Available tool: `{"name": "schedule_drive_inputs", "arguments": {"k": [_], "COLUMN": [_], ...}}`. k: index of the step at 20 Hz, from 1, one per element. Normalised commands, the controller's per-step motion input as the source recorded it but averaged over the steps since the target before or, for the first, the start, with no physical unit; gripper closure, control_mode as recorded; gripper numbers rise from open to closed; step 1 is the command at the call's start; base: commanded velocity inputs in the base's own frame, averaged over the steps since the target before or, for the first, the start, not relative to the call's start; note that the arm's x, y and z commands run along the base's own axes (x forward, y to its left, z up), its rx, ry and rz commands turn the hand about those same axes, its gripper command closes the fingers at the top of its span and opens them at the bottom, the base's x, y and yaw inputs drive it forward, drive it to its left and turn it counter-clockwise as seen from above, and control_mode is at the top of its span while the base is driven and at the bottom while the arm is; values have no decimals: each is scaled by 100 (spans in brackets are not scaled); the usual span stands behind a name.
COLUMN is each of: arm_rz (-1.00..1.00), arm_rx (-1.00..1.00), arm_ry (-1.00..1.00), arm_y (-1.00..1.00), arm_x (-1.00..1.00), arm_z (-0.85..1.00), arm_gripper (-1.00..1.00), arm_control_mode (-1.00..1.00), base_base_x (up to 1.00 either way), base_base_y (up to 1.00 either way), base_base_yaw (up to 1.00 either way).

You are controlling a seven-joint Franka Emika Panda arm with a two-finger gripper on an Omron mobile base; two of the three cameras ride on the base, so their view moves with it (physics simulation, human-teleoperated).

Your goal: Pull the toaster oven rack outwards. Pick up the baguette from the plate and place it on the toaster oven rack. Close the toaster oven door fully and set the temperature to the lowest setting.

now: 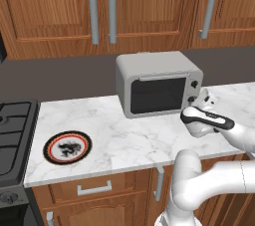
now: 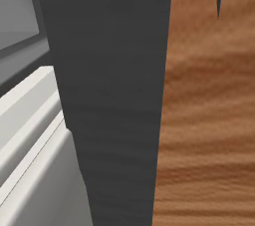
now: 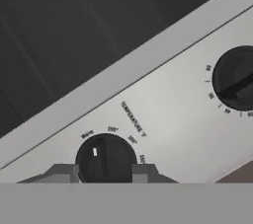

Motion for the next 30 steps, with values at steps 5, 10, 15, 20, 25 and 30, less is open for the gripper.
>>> {"name": "schedule_drive_inputs", "arguments": {"k": [5,10,15,20,25,30], "arm_rz": [0,0,1,2,3,4], "arm_rx": [-17,-16,-15,-16,-17,-16], "arm_ry": [0,0,0,0,0,0], "arm_y": [-39,-39,-43,-49,-47,-44], "arm_x": [0,0,0,0,0,0], "arm_z": [0,0,0,0,0,0], "arm_gripper": [100,100,100,100,100,100], "arm_control_mode": [-100,-100,-100,-100,-100,-100], "base_base_x": [0,0,0,0,0,0], "base_base_y": [0,0,0,0,0,0], "base_base_yaw": [0,0,0,0,0,0]}}
